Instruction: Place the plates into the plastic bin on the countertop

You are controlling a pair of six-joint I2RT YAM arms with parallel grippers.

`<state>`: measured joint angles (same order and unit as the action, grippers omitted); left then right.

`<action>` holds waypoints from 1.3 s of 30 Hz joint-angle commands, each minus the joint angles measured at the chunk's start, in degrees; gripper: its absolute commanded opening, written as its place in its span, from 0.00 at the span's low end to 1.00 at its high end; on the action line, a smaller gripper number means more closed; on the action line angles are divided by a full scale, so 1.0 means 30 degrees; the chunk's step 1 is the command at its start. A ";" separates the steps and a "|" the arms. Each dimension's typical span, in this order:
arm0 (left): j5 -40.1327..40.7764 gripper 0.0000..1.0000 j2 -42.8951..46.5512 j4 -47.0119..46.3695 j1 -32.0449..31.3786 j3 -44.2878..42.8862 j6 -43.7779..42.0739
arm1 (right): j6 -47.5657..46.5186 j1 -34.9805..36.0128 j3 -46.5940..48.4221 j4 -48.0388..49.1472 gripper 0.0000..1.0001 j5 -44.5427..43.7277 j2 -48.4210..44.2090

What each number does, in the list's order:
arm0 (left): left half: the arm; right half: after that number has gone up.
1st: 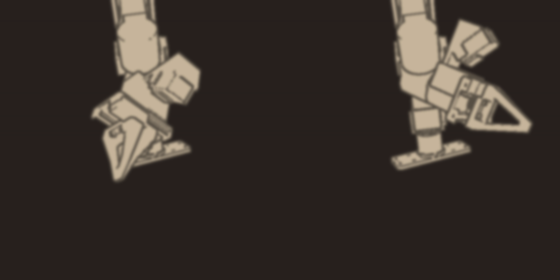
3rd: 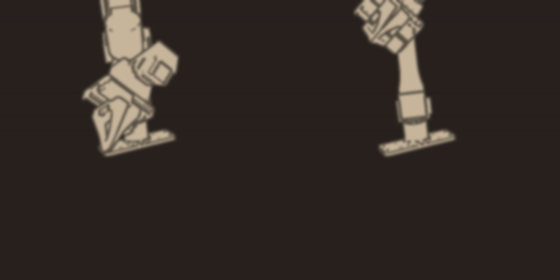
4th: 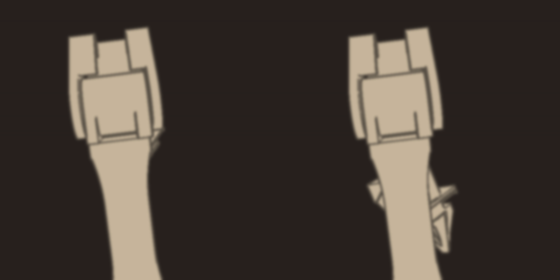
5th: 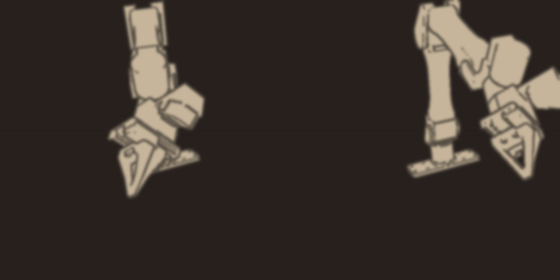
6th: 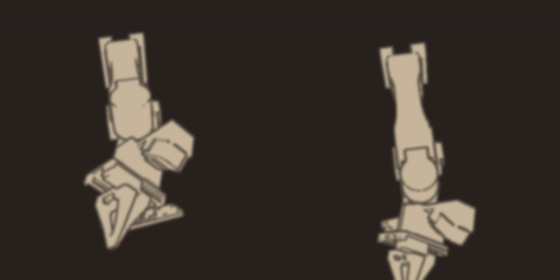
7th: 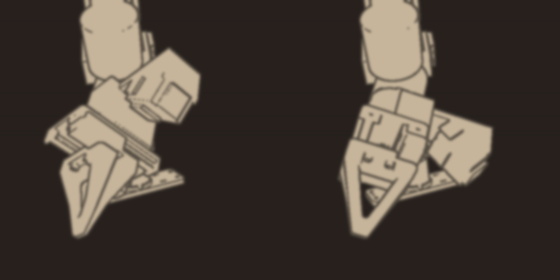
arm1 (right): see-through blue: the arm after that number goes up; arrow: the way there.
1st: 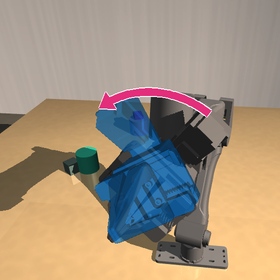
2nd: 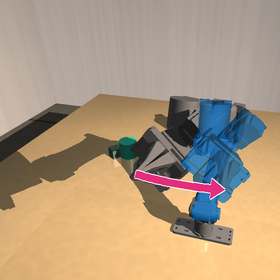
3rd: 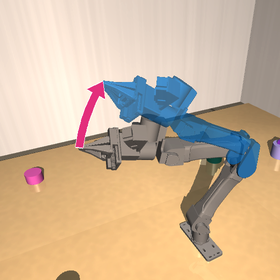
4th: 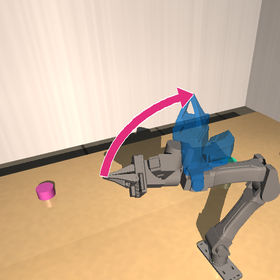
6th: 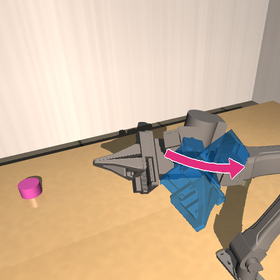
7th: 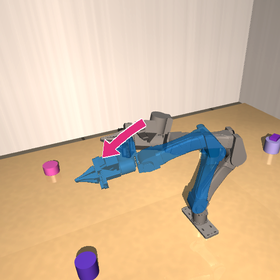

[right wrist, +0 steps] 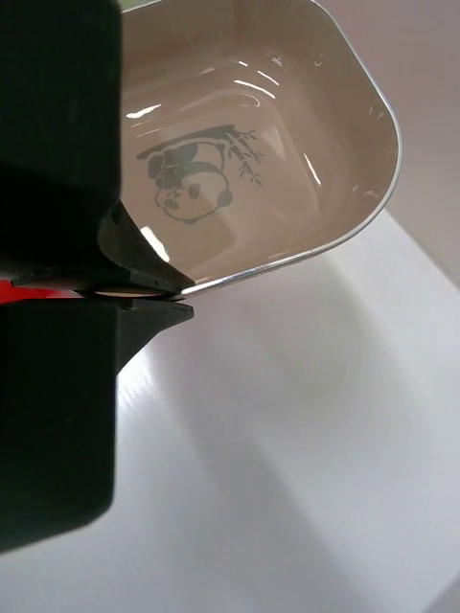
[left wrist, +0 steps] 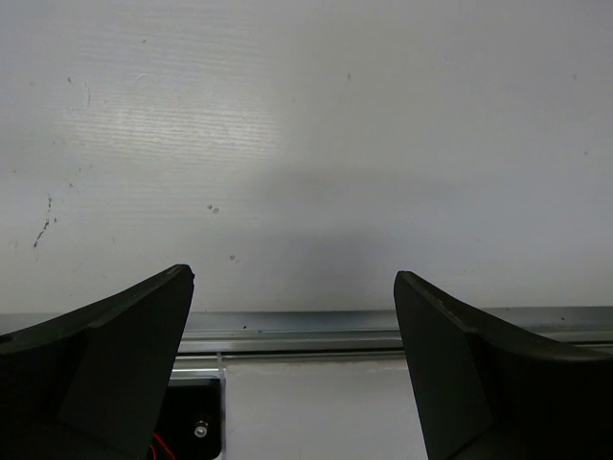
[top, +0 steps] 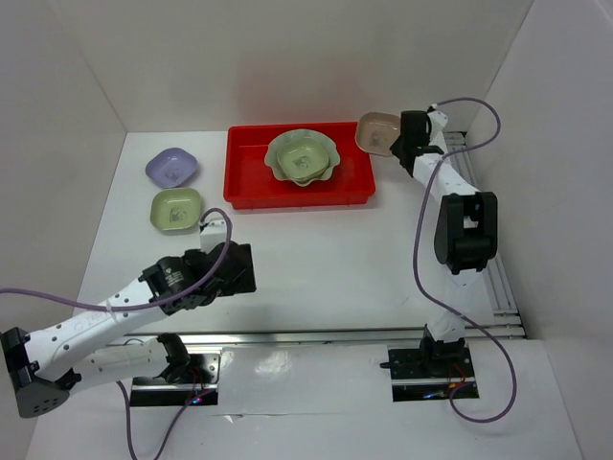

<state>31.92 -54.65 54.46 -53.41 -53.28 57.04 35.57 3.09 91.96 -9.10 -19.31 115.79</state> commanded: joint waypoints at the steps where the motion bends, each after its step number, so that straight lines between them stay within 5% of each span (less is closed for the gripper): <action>1: -0.0182 0.99 0.0347 -0.0047 -0.0069 0.0122 0.0383 | -0.1073 0.1017 0.1539 0.1718 0.00 -0.0214 -0.0717; 8: -0.0533 0.99 0.0171 -0.0223 -0.0069 0.0474 0.0383 | -0.5080 0.3710 0.7569 -0.1473 0.00 0.3763 0.3176; 15: -0.0533 0.99 0.0815 -0.0223 -0.0244 0.0474 0.0383 | -0.7080 0.5676 1.3105 -0.3817 0.00 0.4445 0.6665; 22: 0.1193 0.99 0.1020 0.1328 -0.0244 -0.1222 0.1232 | -0.7580 0.6498 1.2006 -0.3738 0.02 0.3949 0.7022; 27: 0.1693 0.99 0.0642 0.1098 -0.0244 -0.3037 0.0648 | -0.7404 0.6909 1.1562 -0.3528 0.21 0.3246 0.6844; 29: 0.1693 0.99 0.0408 0.1096 -0.0244 -0.3421 0.0646 | -0.7404 0.7084 1.1768 -0.3528 0.47 0.3244 0.6641; 30: 0.1693 0.99 0.0173 0.0893 -0.0244 -0.3655 0.0443 | -0.7404 0.7084 1.2087 -0.3528 0.75 0.3011 0.6639; 33: 0.1488 0.99 -0.0179 0.0717 -0.0244 -0.3657 0.0441 | -0.7404 0.7084 1.3171 -0.3967 1.00 0.2833 0.6436; 37: 0.1899 0.99 -0.0559 0.0454 0.0805 -0.3833 -0.0052 | -0.7639 0.7260 1.3584 -0.4143 1.00 0.2833 0.5149; 39: 0.0852 0.99 -0.0767 -0.0974 0.3408 -0.3833 -0.1656 | -0.7639 0.7260 1.2420 -0.3706 1.00 0.2833 0.3452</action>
<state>35.31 -56.51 56.62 -49.87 -63.02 57.65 13.52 24.10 129.21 -22.28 -9.87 136.62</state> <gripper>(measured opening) 0.992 0.999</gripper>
